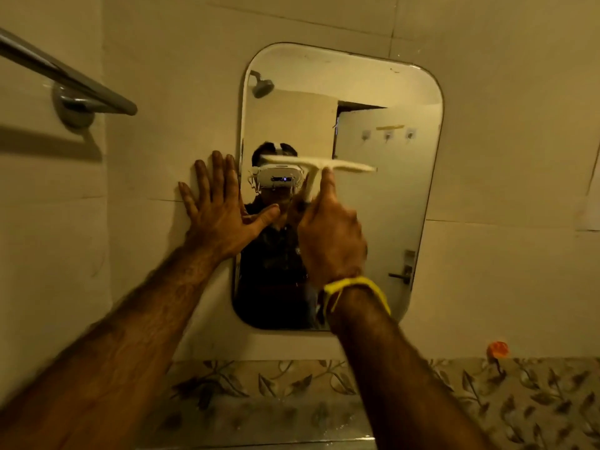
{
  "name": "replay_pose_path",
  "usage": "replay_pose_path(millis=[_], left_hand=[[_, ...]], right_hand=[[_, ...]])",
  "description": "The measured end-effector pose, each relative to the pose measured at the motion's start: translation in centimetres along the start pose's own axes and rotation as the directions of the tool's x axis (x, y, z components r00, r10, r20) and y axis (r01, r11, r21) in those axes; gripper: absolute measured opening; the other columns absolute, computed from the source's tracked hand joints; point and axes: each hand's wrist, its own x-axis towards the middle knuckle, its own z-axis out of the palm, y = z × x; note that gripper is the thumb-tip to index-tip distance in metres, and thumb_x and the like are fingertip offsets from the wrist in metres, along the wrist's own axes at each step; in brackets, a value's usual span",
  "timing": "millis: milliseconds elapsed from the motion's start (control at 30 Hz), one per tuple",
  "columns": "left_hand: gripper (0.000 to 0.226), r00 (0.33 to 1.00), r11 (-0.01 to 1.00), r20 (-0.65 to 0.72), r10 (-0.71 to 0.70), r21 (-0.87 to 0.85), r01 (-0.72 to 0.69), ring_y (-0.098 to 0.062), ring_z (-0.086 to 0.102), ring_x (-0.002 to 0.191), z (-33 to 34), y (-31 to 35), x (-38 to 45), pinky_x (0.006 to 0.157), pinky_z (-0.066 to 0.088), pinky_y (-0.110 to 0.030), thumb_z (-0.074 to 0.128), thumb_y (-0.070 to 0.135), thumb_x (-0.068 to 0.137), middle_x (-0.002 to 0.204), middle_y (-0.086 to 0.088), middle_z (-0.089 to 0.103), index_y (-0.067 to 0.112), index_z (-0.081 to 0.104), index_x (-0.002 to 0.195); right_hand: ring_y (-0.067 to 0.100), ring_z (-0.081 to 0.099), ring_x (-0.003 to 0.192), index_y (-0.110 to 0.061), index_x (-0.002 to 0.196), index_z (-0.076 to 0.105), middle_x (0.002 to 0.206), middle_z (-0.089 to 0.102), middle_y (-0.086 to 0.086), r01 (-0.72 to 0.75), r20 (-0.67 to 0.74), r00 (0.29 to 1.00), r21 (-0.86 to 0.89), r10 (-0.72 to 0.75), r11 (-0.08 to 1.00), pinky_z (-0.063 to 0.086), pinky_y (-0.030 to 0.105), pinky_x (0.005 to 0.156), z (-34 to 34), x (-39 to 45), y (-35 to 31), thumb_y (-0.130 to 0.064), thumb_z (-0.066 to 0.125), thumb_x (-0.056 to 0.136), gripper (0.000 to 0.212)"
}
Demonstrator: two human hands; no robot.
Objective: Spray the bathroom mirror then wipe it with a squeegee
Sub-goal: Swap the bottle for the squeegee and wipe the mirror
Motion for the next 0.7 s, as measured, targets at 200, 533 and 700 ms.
replay_pose_path(millis=[200,533,700], left_hand=[[0.132,0.999,0.992,0.033,-0.003,-0.127,0.007,-0.023,-0.031,0.148,-1.6,-0.2,-0.8,0.116,-0.019,-0.053,0.034,0.099,0.066,0.159,-0.001,-0.037,0.023,-0.035,0.149],[0.165,0.981,0.996,0.182,0.072,-0.067,-0.060,-0.024,-0.040,0.144,-2.7,-1.5,-1.3,0.118,-0.019,-0.055,0.050,0.101,0.036,0.155,-0.001,-0.046,0.019,-0.040,0.147],[0.166,0.987,0.998,0.156,0.039,-0.051,-0.031,-0.023,-0.042,0.143,-1.8,-1.3,-1.4,0.117,-0.024,-0.051,0.051,0.101,0.038,0.154,-0.005,-0.047,0.014,-0.037,0.148]], right_hand=[[0.003,0.047,0.041,-0.026,0.148,0.030,0.054,0.042,-0.013,0.062,-0.027,0.998,-0.026,-0.063,0.998,0.025,0.010,0.033,0.7,3.4,-2.3,-0.025,0.056,0.094,0.060],[0.017,0.057,0.056,-0.029,0.154,0.008,0.077,0.065,0.006,0.219,0.100,0.972,-0.052,-0.213,0.974,0.043,0.023,0.044,1.7,1.3,-2.5,-0.029,0.044,0.100,0.065],[0.020,0.066,0.066,-0.031,0.154,-0.001,0.089,0.067,0.011,0.215,0.174,0.962,-0.010,-0.210,0.977,0.059,0.033,0.053,2.0,-0.9,-1.0,-0.030,0.042,0.098,0.071]])
